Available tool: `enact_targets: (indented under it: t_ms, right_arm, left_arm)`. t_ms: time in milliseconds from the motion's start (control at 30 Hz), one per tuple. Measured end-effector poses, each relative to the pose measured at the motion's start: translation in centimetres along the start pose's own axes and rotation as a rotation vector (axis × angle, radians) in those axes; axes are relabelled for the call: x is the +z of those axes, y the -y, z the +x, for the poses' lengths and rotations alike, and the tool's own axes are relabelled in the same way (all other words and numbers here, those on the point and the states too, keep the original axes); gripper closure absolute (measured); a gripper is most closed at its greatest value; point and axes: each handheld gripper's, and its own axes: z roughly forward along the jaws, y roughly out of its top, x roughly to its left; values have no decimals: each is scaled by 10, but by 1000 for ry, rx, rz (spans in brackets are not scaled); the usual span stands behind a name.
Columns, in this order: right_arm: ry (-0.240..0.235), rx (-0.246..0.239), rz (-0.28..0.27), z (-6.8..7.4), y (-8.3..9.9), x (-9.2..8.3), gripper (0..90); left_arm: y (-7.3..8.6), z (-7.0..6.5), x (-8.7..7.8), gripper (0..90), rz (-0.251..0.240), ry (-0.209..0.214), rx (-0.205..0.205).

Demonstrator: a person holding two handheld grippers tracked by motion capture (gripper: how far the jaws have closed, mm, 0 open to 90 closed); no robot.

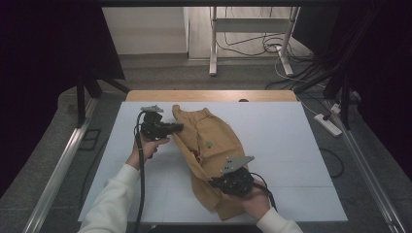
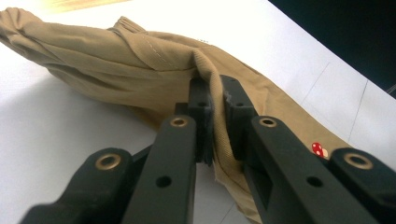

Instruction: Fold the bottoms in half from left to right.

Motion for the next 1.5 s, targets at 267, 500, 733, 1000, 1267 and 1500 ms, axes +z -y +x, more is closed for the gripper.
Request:
enact_targets:
  t_ms: [267,500,733,1000,1267,1500]
  right_arm:
    - [11,9,-5,-2,4,-6,860]
    - [18,20,-4,-5,8,-12,860]
    - [27,29,-5,-8,12,-17,860]
    - [40,40,-21,-9,15,-27,860]
    - [49,58,-14,-10,21,-32,861]
    - [66,71,-7,-14,27,-36,860]
  left_arm:
    - [-2,-4,3,836,-4,7,11]
    - [-4,-8,8,836,-7,12,21]
    - [-6,-12,12,835,-9,16,28]
    - [-10,-17,18,835,-9,22,41]
    - [-13,-22,27,835,-6,27,50]
    - [-14,-24,36,835,-2,41,50]
